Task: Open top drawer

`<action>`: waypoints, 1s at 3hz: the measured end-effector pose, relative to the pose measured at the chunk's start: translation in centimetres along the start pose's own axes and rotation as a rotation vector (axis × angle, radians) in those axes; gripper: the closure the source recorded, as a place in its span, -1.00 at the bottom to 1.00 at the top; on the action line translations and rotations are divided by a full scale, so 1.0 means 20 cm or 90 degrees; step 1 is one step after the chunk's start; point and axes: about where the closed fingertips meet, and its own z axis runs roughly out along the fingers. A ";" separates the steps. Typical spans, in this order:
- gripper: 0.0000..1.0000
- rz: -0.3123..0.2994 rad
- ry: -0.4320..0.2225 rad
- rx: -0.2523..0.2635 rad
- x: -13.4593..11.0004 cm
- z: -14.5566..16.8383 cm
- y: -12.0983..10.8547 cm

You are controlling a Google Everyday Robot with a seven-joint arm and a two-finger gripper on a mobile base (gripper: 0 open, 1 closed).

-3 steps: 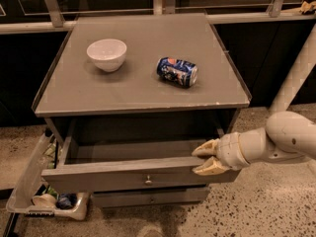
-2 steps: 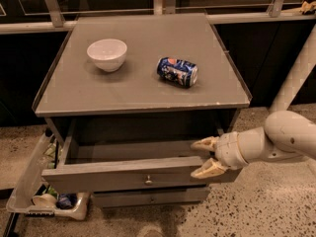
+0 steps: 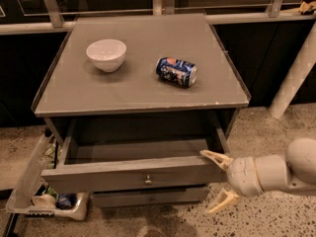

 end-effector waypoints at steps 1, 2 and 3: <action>-0.18 0.007 -0.023 0.000 0.05 -0.03 0.18; 0.28 0.007 -0.023 0.000 0.02 -0.05 0.17; 0.76 0.007 -0.023 0.000 0.00 -0.07 0.17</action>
Offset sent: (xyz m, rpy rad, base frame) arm -0.1176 -0.0320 -0.0411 0.1293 0.0330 -0.0075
